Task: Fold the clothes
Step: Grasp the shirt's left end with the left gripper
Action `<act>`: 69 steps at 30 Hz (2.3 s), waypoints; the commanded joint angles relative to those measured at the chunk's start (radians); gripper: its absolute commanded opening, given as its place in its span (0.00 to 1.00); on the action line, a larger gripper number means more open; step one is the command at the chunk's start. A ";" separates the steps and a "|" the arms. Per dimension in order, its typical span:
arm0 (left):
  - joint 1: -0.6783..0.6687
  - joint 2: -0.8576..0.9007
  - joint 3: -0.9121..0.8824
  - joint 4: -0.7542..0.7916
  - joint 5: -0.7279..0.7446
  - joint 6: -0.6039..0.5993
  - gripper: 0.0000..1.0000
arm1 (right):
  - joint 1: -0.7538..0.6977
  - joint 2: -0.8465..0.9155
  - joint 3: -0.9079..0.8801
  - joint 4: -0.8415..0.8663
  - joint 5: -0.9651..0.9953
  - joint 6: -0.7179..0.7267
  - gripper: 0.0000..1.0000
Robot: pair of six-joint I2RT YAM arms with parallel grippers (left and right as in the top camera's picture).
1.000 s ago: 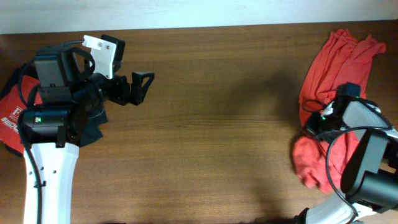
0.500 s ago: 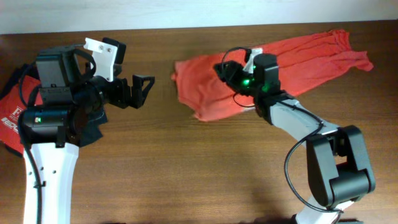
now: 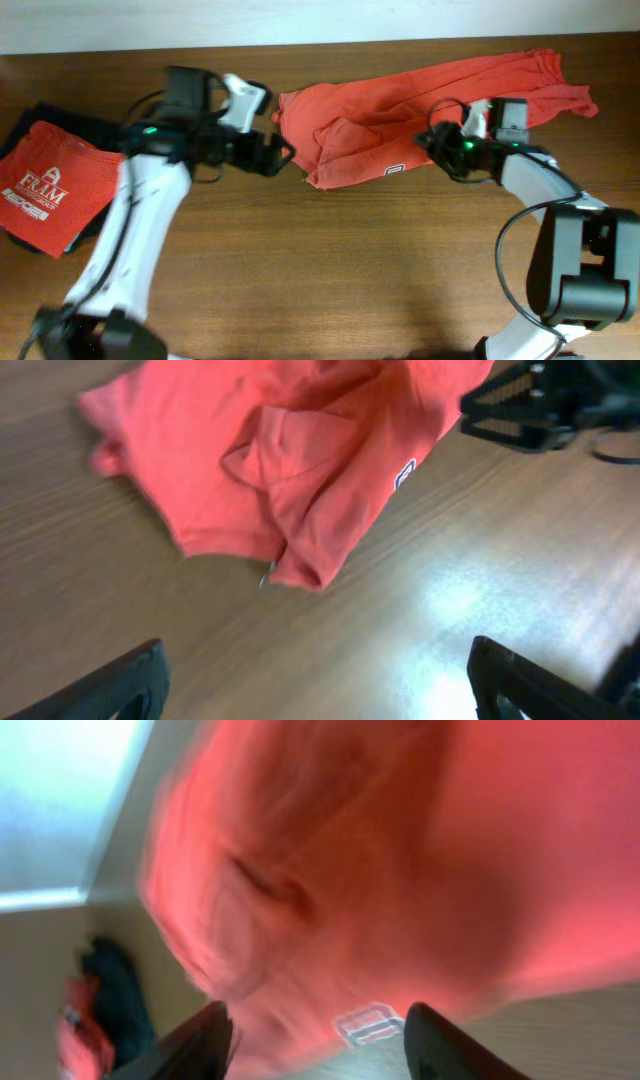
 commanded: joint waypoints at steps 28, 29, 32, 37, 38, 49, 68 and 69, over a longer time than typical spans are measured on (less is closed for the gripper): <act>-0.243 0.580 0.013 0.610 -0.158 -0.018 0.38 | -0.087 -0.560 0.204 -0.671 0.172 -0.496 0.68; -0.245 0.579 0.013 0.615 -0.158 -0.018 0.34 | -0.087 -0.560 0.204 -0.673 0.172 -0.496 0.68; -0.245 0.579 0.023 0.619 -0.157 -0.021 0.02 | -0.087 -0.560 0.204 -0.673 0.172 -0.496 0.68; -0.244 0.552 0.069 0.536 -0.158 -0.037 0.00 | -0.087 -0.560 0.204 -0.677 0.172 -0.497 0.68; -0.244 0.537 0.085 0.509 -0.158 -0.037 0.00 | -0.087 -0.560 0.204 -0.677 0.172 -0.497 0.68; -0.269 0.375 0.125 0.322 -0.236 -0.064 0.00 | -0.087 -0.560 0.204 -0.678 0.200 -0.497 0.69; -0.480 0.376 0.106 -0.453 -0.441 -0.226 0.01 | -0.087 -0.559 0.204 -0.681 0.225 -0.496 0.69; -0.480 0.375 0.097 -0.491 -0.494 -0.250 0.00 | -0.087 -0.559 0.204 -0.682 0.225 -0.496 0.69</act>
